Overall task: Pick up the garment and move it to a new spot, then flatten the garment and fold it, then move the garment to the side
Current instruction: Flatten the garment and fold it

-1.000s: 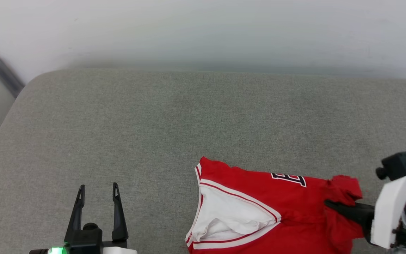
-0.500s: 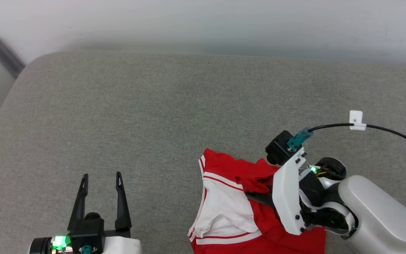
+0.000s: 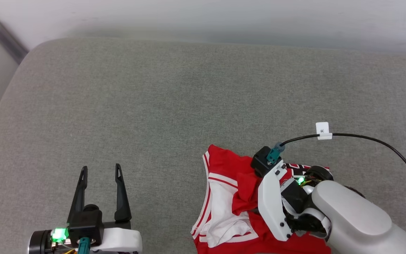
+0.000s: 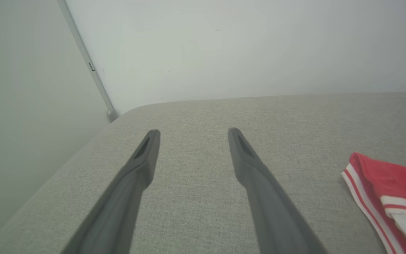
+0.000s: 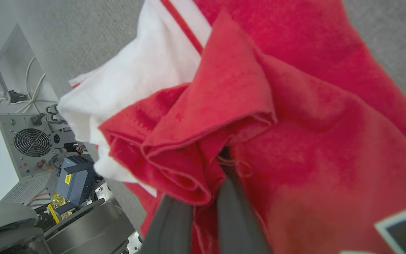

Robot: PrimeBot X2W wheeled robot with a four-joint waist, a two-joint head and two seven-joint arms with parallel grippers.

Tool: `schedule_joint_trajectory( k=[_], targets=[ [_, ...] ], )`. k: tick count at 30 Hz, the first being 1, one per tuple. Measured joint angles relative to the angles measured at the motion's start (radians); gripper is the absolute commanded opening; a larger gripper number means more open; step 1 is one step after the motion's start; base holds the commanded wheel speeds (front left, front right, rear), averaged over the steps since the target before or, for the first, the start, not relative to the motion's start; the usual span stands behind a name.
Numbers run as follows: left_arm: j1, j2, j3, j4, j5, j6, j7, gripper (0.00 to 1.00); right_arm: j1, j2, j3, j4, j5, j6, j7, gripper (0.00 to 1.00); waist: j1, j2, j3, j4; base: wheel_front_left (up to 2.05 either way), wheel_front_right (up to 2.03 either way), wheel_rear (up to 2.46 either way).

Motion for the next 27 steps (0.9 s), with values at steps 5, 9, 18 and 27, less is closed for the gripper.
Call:
schedule_joint_trajectory(
  k=[5, 9, 18, 27],
  targets=[
    [0.011, -0.001, 0.015, -0.002, 0.0, -0.008, 0.0, 1.0, -0.02, -0.019, 0.043, -0.036, 0.011, 0.0, -0.1, 1.0, 0.0, 0.0, -0.02, -0.021, 0.0, 0.0, 0.0],
    [0.024, -0.001, 0.022, -0.001, 0.002, -0.013, 0.0, 1.0, -0.047, -0.068, 0.046, -0.104, 0.01, 0.0, -0.186, 1.0, 0.0, 0.0, -0.047, -0.041, 0.0, 0.0, 0.0],
    [0.049, -0.002, 0.046, -0.009, 0.002, -0.022, 0.0, 1.0, -0.026, -0.184, -0.146, -0.22, -0.096, 0.0, -0.472, 1.0, 0.0, 0.0, -0.091, -0.094, 0.0, 0.0, 0.0],
    [0.066, -0.004, 0.048, -0.014, 0.009, -0.031, 0.0, 1.0, 0.178, -0.044, -0.552, -0.116, -0.444, 0.0, -0.875, 1.0, -0.0001, 0.0, -0.11, -0.124, 0.0, 0.0, 0.0]
  ],
)
